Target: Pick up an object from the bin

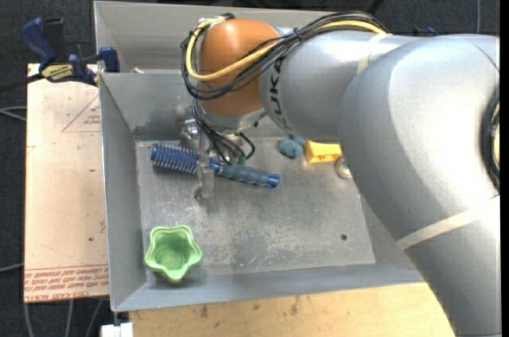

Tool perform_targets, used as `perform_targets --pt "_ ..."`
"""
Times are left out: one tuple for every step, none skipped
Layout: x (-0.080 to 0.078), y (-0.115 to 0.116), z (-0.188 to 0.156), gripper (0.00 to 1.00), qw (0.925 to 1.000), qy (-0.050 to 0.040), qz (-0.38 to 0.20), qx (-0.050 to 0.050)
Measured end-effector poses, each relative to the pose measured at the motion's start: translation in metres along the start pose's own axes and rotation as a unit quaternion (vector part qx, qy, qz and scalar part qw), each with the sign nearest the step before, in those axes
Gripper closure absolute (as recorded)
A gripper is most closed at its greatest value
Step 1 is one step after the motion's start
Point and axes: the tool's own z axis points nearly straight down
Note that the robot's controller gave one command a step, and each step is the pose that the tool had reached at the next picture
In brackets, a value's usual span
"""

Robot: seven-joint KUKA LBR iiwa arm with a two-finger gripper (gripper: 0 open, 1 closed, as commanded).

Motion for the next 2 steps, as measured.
perform_targets --pt "-0.001 -0.001 -0.002 1.00 1.0000 -0.0011 0.002 0.000" --pt "0.047 0.008 -0.136 1.00 0.9995 -0.0051 -0.032 0.001"
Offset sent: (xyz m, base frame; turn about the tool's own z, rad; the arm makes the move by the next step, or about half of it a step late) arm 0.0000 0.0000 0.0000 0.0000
